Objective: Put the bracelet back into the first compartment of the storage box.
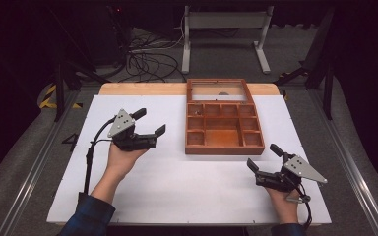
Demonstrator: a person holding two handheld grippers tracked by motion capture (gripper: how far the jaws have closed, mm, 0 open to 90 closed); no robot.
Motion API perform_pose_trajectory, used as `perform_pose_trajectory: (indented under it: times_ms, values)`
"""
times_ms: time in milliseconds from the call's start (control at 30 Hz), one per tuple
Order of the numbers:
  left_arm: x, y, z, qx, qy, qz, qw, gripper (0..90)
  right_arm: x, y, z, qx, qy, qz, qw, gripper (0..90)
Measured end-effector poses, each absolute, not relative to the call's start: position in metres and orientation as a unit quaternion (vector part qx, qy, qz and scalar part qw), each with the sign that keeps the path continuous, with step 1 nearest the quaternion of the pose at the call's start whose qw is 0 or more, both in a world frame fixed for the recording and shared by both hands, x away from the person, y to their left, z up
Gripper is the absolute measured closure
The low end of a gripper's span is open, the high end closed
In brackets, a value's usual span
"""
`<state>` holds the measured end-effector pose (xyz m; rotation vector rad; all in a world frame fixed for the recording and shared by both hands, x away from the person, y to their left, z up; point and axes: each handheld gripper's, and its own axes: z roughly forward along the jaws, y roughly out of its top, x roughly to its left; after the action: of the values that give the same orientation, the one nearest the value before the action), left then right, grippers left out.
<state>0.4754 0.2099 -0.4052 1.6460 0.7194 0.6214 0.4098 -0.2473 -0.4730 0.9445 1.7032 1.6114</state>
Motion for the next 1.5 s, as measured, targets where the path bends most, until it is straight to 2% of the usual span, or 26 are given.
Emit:
perform_pose_trajectory:
  times_ms: [1500]
  values:
    - [0.412, 0.269, -0.439, 0.689, 0.320, 0.290, 0.582, 8.2, 0.409, -0.247, -0.473, 0.355, 0.641, 0.609, 0.303, 0.6]
